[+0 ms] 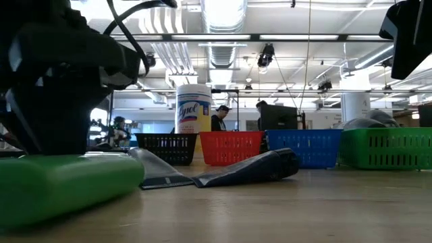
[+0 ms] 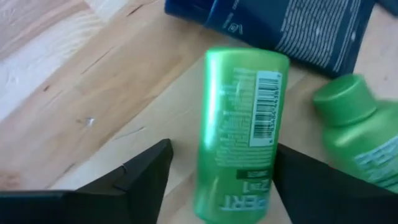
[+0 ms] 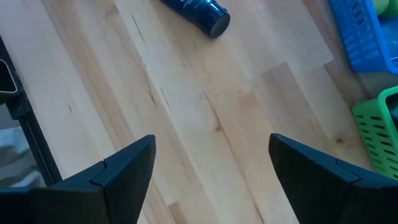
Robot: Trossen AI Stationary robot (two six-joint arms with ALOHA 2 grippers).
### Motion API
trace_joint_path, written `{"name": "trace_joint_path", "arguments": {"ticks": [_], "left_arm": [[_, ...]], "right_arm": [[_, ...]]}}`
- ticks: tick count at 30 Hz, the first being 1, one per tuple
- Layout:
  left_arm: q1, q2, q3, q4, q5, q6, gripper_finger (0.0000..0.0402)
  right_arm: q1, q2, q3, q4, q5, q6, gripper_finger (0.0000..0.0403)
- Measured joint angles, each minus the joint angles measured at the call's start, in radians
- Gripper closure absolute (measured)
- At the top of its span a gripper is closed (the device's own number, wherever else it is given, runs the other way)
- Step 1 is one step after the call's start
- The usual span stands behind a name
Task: Pick & Place Travel size toiletries
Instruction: Put the green shampoo into the blue bin
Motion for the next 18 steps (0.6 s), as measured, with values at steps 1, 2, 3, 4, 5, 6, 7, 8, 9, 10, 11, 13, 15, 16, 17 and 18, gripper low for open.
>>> {"name": "trace_joint_path", "arguments": {"ticks": [1,2,3,4,5,6,7,8,9,10,11,13,15,16,17,18], "left_arm": [[0.0,0.0,-0.001,-0.001,0.007,0.017,0.0141],[0.001,0.0,-0.001,-0.004,0.012,0.036,0.0151],[0.0,0.001,-0.001,-0.005,0.013,0.057,0.0161],[-0.001,0.001,-0.001,-0.007,0.013,0.08,0.0171],[-0.002,0.001,-0.001,-0.008,0.013,0.108,0.0183],[-0.004,0.001,-0.001,-0.008,0.014,0.136,0.0195],[-0.006,0.001,-0.001,-0.006,0.013,0.169,0.0207],[-0.01,0.001,-0.001,-0.004,0.011,0.203,0.0219],[-0.013,0.001,-0.001,0.0,0.006,0.236,0.0231],[-0.017,0.0,-0.001,0.005,-0.001,0.276,0.0243],[-0.023,-0.002,-0.001,0.01,-0.01,0.314,0.0254],[-0.04,-0.011,-0.003,0.019,-0.037,0.377,0.0271],[-0.051,-0.023,-0.005,0.016,-0.062,0.409,0.0276],[-0.056,-0.029,-0.006,0.01,-0.076,0.419,0.0276],[-0.06,-0.039,-0.006,0.008,-0.097,0.431,0.0276],[-0.066,-0.052,-0.006,0.009,-0.124,0.445,0.0276]], "right_arm": [[0.0,0.0,0.0,0.002,0.0,0.0,0.0093],[0.0,0.0,0.0,0.005,0.0,0.001,0.0096],[-0.001,0.0,0.0,0.006,0.0,0.005,0.0099],[-0.001,0.0,0.0,0.006,0.002,0.008,0.0103],[-0.001,0.0,0.0,0.008,0.006,0.009,0.0107],[-0.001,0.0,0.0,0.012,0.01,0.011,0.0112],[-0.001,0.0,0.0,0.018,0.018,0.012,0.0116],[-0.001,0.0,0.0,0.026,0.023,0.015,0.0121],[-0.005,0.0,0.0,0.037,0.025,0.016,0.0126],[-0.01,0.0,0.0,0.054,0.025,0.016,0.013],[-0.016,0.0,0.0,0.074,0.024,0.019,0.0134],[-0.034,0.0,0.0,0.119,0.019,0.032,0.0142],[-0.058,0.0,0.0,0.174,0.007,0.041,0.0149],[-0.071,0.0,0.0,0.201,0.0,0.04,0.0153],[-0.085,0.0,0.0,0.23,-0.007,0.038,0.0155],[-0.097,0.0,0.0,0.264,-0.015,0.037,0.0158]]}}
